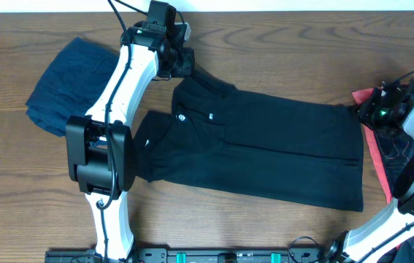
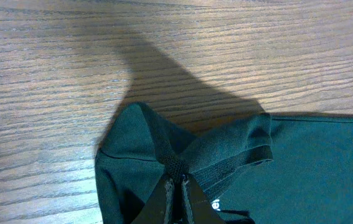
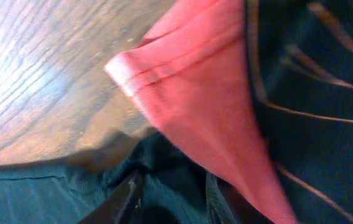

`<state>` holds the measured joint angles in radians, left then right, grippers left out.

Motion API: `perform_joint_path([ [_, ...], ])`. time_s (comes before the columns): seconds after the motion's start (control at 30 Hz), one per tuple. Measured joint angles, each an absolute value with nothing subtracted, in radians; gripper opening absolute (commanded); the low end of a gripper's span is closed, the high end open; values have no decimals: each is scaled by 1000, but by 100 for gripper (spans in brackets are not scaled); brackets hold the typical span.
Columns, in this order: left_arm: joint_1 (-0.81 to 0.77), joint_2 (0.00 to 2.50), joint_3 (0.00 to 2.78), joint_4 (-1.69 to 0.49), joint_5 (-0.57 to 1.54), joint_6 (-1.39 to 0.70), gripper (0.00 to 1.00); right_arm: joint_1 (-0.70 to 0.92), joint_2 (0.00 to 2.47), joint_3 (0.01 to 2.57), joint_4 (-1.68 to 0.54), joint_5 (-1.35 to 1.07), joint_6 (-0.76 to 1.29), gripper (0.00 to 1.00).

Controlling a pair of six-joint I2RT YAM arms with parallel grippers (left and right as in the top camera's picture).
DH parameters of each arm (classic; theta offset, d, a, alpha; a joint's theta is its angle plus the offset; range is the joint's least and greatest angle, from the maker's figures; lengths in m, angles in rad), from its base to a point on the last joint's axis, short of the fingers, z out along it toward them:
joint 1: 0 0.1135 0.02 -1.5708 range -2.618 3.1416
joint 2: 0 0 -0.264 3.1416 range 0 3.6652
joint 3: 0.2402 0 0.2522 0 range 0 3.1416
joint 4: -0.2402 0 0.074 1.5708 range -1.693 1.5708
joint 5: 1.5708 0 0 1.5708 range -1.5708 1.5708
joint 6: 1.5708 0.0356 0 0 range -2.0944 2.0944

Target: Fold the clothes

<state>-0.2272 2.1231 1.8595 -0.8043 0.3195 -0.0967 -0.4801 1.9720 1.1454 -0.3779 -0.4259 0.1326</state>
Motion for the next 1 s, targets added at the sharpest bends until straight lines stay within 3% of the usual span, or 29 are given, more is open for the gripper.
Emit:
perform_joint_path([
  [0.13, -227, 2123, 1860, -804, 319, -97, 6, -534, 1972, 1147, -381, -423, 152, 34],
  [0.3, -227, 2123, 1860, -805, 319, -96, 6, -635, 1973, 1148, -382, -483, 174, 50],
  [0.47, -227, 2123, 1860, -804, 319, -96, 6, -692, 1983, 1148, -381, -578, 179, 46],
  [0.67, -227, 2123, 1860, -804, 319, -96, 6, -672, 1995, 1148, -373, -691, 147, 47],
  [0.73, -227, 2123, 1860, -804, 319, -96, 6, -648, 1995, 1148, -374, -713, 131, 43],
  [1.0, -227, 2123, 1860, -804, 319, -96, 6, -541, 1992, 1151, -406, -591, 117, 43],
])
